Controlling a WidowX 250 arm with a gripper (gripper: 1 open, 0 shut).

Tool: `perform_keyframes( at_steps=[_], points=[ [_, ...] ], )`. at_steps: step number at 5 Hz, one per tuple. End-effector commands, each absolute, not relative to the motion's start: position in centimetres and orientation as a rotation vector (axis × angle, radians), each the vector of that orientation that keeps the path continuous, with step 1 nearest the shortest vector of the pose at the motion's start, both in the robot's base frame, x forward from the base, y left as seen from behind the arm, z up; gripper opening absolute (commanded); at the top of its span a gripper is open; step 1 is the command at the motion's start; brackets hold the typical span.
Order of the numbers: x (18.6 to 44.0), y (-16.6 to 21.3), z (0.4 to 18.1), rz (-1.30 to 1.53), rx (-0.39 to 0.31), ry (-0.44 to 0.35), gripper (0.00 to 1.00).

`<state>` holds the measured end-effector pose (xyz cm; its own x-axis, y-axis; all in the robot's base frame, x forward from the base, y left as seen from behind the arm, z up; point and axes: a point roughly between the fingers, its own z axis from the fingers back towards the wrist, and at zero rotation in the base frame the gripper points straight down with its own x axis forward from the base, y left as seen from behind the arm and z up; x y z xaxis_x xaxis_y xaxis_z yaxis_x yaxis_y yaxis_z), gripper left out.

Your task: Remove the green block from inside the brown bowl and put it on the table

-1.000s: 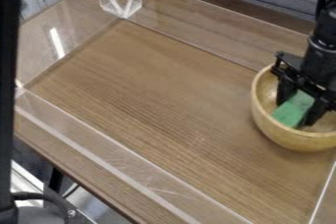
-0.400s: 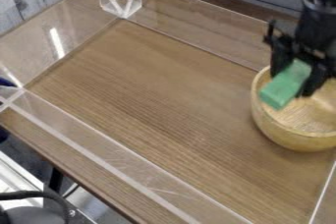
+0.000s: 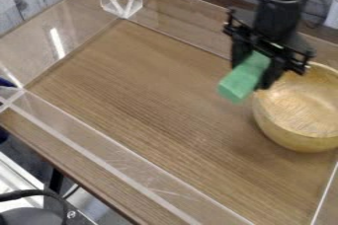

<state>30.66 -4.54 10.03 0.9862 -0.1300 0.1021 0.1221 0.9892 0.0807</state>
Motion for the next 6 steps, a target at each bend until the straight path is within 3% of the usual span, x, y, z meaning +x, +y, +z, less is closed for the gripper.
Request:
perform_keyframes(
  at_steps=[1,2,3,5,6],
  points=[
    [30.8,-1.6,12.0,-0.047,0.116,-0.16,0.0],
    [30.7,0.9,11.4,0.001,0.171,-0.141,0.0],
    [29.7,1.1,10.3,0.0,0.159,-0.145,1.0],
    [29.4,1.7,8.8,-0.011,0.162,-0.118,1.0],
    [29.8,2.1,11.0,0.001,0.175,-0.115,1.0]
  ],
)
